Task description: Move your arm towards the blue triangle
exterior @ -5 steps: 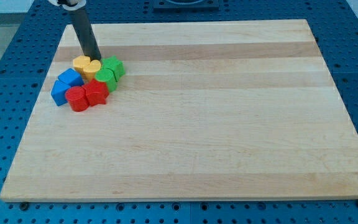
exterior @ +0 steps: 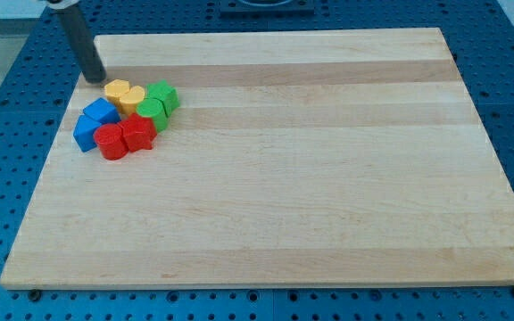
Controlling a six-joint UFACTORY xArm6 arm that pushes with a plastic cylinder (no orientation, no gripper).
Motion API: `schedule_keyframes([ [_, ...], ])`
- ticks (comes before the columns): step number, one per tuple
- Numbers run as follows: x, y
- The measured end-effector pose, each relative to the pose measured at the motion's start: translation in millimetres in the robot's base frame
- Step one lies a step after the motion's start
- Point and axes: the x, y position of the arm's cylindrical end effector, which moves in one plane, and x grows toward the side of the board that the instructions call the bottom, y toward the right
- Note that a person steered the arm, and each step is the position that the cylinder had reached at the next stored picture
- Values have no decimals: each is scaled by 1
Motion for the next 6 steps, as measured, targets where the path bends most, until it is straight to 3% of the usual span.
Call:
schedule_keyframes([
  [4,147,-18],
  [6,157,14],
])
